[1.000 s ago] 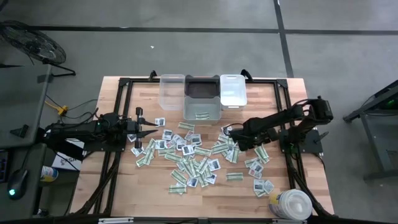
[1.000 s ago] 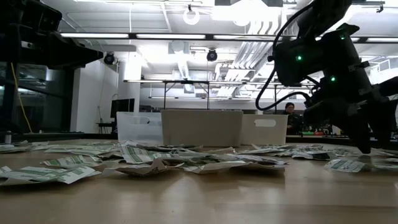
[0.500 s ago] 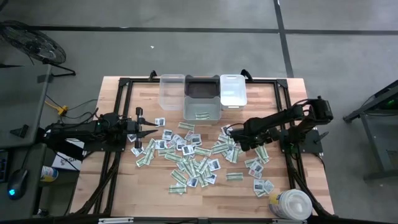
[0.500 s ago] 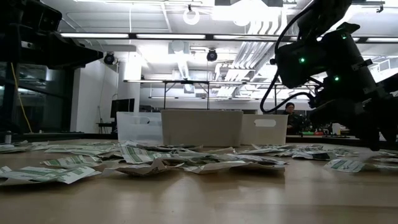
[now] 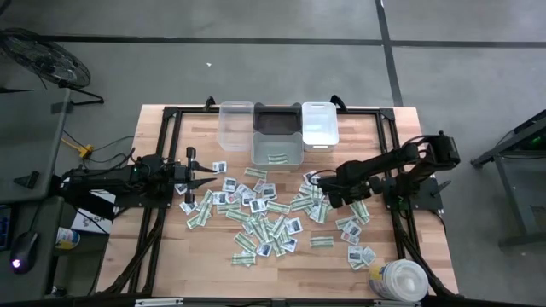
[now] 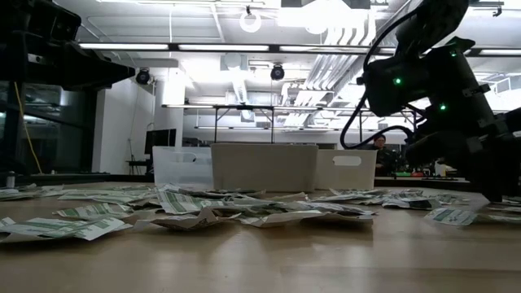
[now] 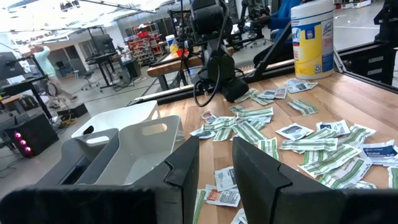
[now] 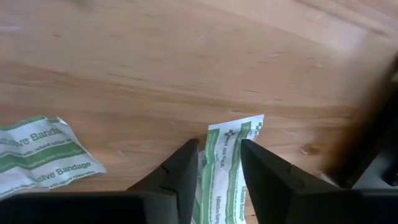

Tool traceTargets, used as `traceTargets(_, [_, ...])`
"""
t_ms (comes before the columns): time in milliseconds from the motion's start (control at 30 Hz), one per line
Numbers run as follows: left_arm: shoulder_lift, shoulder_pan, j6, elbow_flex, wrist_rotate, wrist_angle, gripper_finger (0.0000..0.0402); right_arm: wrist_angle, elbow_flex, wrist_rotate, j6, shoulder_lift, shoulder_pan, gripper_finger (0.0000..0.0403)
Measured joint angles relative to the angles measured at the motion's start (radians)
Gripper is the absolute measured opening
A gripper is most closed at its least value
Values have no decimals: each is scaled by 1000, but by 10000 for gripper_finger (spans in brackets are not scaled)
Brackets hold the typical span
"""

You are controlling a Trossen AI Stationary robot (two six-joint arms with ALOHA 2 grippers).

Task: Pick & Place First Aid Supplies
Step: Put the bandage pack into the gray bin

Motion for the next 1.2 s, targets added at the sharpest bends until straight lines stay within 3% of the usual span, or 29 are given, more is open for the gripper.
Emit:
traceTargets(433, [0,0,0,0,0,0,96,12,-1,16,-8,2,0,6])
traceTargets(833, [0,0,0,0,0,0,96,-37,28,56,-24,-29,0,1])
traceTargets(1200, [0,0,0,0,0,0,96,-168,149,98,-121,-99,0,0])
